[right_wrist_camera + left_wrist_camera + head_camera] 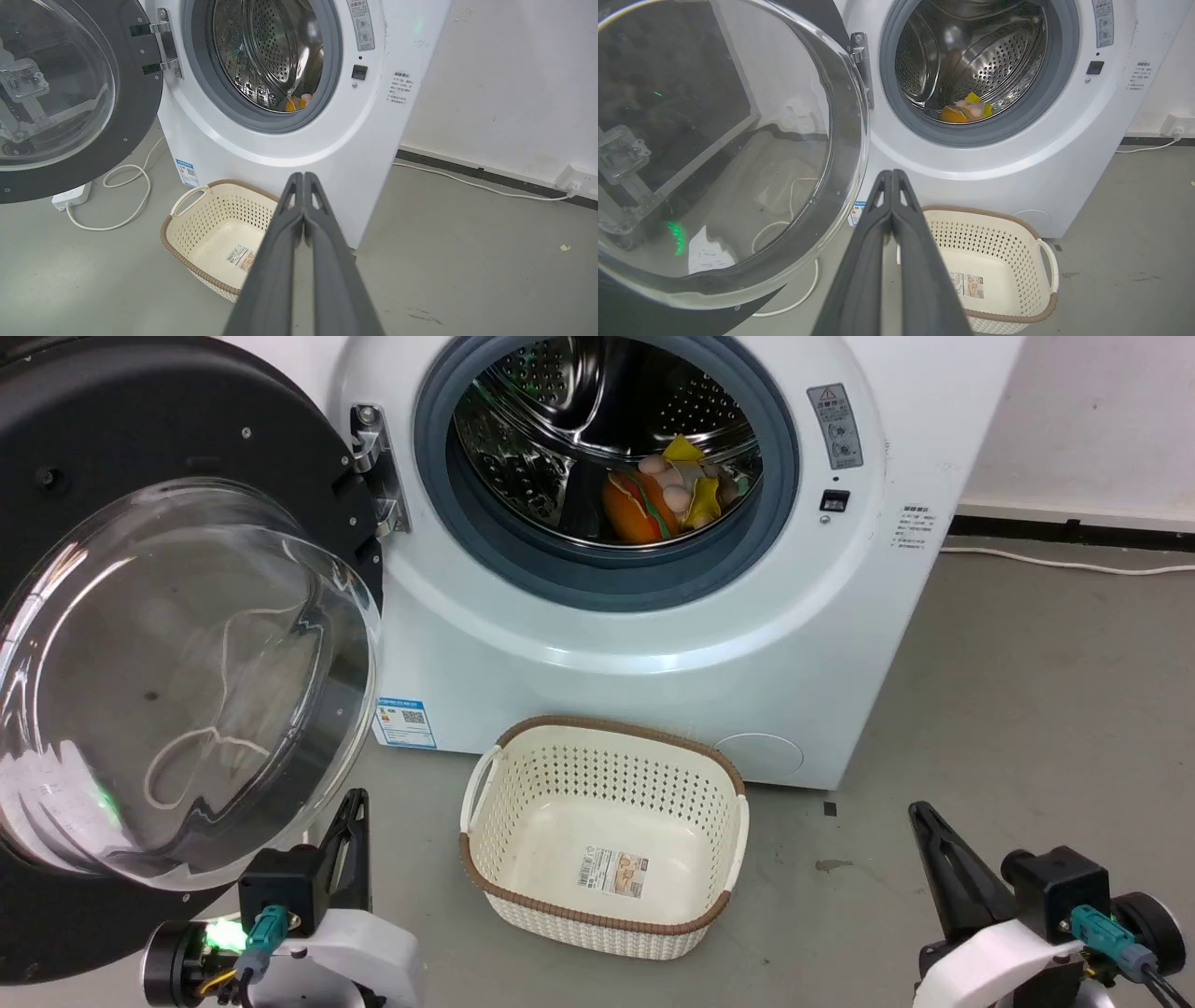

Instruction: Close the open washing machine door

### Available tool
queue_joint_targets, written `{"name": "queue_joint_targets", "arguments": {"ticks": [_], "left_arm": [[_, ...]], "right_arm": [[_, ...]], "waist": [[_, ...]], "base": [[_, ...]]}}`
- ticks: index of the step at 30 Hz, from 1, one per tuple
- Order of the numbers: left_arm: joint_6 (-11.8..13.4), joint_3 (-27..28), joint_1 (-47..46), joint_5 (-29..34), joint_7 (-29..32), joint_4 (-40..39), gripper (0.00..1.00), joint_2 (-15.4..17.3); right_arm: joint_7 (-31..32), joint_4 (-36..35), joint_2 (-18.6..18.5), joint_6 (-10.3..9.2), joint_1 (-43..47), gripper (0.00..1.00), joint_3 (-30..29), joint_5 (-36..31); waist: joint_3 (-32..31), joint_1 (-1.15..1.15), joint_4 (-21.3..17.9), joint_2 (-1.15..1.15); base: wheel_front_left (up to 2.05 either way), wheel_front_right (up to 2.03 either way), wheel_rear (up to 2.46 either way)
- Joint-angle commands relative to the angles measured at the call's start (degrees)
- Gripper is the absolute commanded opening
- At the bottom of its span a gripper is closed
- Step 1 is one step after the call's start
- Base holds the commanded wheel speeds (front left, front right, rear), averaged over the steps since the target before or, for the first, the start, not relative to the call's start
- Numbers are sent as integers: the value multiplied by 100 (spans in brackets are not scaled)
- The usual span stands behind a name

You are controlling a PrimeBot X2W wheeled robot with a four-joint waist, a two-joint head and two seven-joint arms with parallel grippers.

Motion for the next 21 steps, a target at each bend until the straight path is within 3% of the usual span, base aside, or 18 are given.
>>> {"name": "queue_joint_targets", "arguments": {"ticks": [1, 17, 18, 21], "left_arm": [[-32, 12, 78, 15, 2, -24, 0, -5], [-32, 12, 78, 15, 2, -24, 0, -5], [1, -1, -2, -1, 0, 2, 100, -1], [4, -14, -6, -6, -13, 3, 100, 0]], "right_arm": [[3, 10, 29, 5, -71, 0, 1, -43], [3, 10, 29, 5, -71, 0, 1, -43], [0, -1, 0, 0, 1, 100, 0, 2], [-12, 0, 0, 0, 3, 100, -11, 20]], "waist": [[0, 0, 0, 0], [0, 0, 0, 0], [0, 0, 0, 0], [1, 0, 0, 0]], "base": [[0, 0, 0], [0, 0, 0], [0, 0, 0], [0, 0, 0]]}}
